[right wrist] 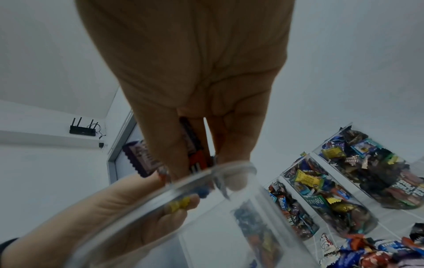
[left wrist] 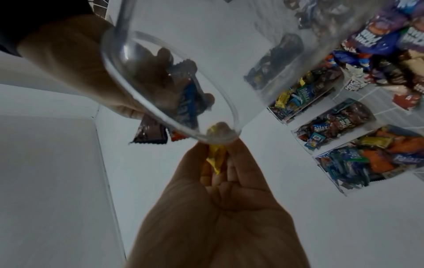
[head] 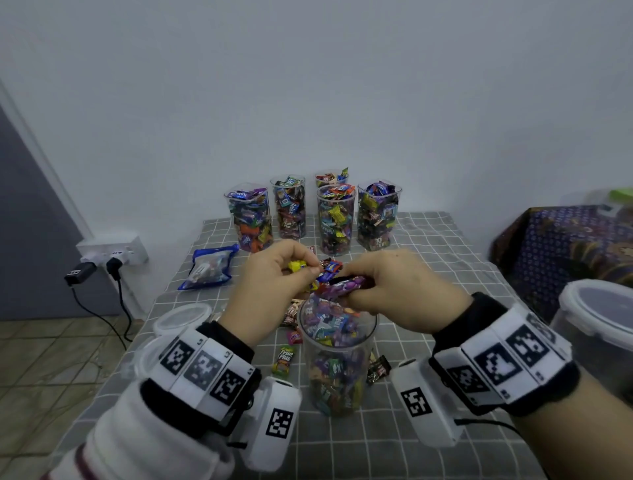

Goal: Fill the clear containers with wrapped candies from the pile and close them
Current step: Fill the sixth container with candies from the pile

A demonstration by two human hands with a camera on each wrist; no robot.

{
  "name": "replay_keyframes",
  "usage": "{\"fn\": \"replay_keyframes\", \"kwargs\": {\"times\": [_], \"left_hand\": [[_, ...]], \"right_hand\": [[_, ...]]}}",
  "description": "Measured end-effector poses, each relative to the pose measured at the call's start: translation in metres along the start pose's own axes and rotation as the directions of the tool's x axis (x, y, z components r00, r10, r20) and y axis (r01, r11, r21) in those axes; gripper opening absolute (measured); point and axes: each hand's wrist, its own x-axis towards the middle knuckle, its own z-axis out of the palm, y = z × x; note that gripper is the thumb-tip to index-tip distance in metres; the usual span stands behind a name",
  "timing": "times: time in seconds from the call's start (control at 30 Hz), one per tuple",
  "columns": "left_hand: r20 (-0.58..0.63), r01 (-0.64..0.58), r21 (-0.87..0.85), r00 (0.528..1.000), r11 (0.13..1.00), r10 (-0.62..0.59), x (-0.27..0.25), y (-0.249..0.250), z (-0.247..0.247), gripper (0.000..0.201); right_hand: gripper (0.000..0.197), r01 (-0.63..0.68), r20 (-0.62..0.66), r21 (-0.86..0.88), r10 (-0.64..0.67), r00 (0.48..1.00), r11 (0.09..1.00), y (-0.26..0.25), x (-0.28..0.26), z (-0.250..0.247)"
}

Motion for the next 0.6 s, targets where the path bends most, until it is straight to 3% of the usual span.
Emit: {"fn": "replay_keyframes", "kwargs": {"times": [0.3,0.4,0.47,0.53,0.6], "left_hand": [[0.012,0.006,-0.016,1.000,1.000,-0.006,-0.004,0.002,0.002,0.021],[0.027,0.001,-0.003,1.000,1.000,-0.001,-0.004,0.001,0.003,0.020],[0.034,-0.006,-0.003,0.999,1.000,0.006,-0.005,0.000,0.004,0.019],[0.032,-0.018,0.003,0.999,1.000,0.018,-0.006,-0.002,0.005,0.018],[0.025,-0.043,0.024,0.999,0.999,0.043,-0.007,-0.003,0.006,0.019]], "right_hand": [[0.022,-0.023,-0.021,-0.070,0.021,1.000,0.997,-0.001,-0.004,0.002],[0.017,-0.023,-0.175,0.047,0.031,0.984,0.999,0.004,-0.010,0.009],[0.015,-0.043,-0.288,0.208,0.103,0.952,0.977,0.011,-0.016,0.019],[0.032,-0.084,-0.270,0.424,0.214,0.939,0.902,0.019,-0.024,0.033],[0.069,-0.124,-0.160,0.581,0.262,0.952,0.805,0.026,-0.031,0.049]]}}
